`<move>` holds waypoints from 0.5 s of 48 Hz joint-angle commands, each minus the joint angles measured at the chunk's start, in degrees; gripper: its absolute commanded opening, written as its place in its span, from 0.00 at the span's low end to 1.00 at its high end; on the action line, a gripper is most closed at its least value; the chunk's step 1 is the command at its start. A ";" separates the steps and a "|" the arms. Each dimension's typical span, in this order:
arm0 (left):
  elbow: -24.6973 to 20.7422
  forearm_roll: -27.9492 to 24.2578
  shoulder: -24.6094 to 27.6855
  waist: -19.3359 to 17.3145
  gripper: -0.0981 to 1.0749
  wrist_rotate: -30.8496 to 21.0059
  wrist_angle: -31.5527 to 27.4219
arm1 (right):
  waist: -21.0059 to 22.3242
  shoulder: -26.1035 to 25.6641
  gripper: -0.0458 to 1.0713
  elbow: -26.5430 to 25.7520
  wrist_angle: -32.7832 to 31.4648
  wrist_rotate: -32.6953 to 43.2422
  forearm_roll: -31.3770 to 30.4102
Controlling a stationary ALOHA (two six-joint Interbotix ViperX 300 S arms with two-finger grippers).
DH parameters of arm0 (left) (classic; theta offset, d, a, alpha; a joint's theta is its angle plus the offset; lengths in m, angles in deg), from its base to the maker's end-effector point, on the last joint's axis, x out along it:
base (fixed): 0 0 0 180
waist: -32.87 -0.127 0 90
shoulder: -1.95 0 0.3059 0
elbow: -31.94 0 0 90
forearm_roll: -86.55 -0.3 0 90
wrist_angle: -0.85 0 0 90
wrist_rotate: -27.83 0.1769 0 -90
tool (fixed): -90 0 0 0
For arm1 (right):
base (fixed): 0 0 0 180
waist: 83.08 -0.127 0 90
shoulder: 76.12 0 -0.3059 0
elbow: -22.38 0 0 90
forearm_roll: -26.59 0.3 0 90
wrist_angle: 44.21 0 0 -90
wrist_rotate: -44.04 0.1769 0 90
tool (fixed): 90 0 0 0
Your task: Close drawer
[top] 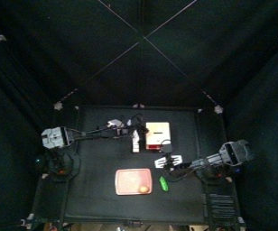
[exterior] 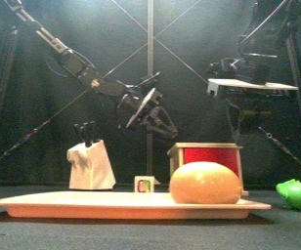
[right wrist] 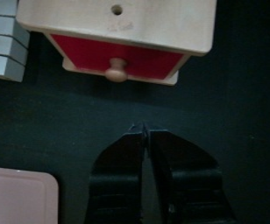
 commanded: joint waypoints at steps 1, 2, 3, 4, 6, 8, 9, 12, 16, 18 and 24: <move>-2.37 -0.18 0.09 -0.26 0.59 0.09 -0.26 | 0.88 -0.26 0.50 -1.14 0.79 0.18 -0.70; -2.46 -0.09 0.35 -0.18 0.59 0.09 -0.26 | 1.05 -0.18 0.51 -1.14 0.79 0.18 -0.97; -2.55 -0.18 0.53 -0.26 0.59 0.09 -0.26 | 1.14 -0.09 0.52 -1.14 0.88 0.26 -1.23; -2.55 -0.18 0.70 -0.26 0.59 0.09 -0.35 | 1.49 0.18 0.54 -1.14 0.88 0.26 -1.58; -2.55 -0.26 0.97 -0.26 0.59 0.09 -0.53 | 1.93 0.44 0.57 -1.14 0.97 0.35 -1.76; -2.64 -0.18 1.14 -0.26 0.59 0.09 -0.79 | 2.46 0.97 0.61 -1.32 0.97 0.35 -1.85; -2.64 -0.18 1.23 -0.26 0.59 0.09 -1.05 | 2.64 1.05 0.62 -1.41 0.97 0.26 -2.02; -2.55 -0.18 1.32 -0.26 0.59 0.09 -1.67 | 3.16 1.67 0.67 -1.58 1.05 0.26 -2.11; -2.46 -0.09 1.49 -0.26 0.59 0.00 -2.20 | 3.96 2.37 0.71 -1.85 1.05 0.35 -2.11; -2.37 0.09 1.41 -0.26 0.59 -0.09 -2.46 | 4.48 2.72 0.73 -2.11 1.05 0.26 -2.20; -2.29 2.11 1.49 -0.26 0.59 -0.09 -2.64 | 5.89 3.87 0.74 -2.72 1.05 0.35 -2.64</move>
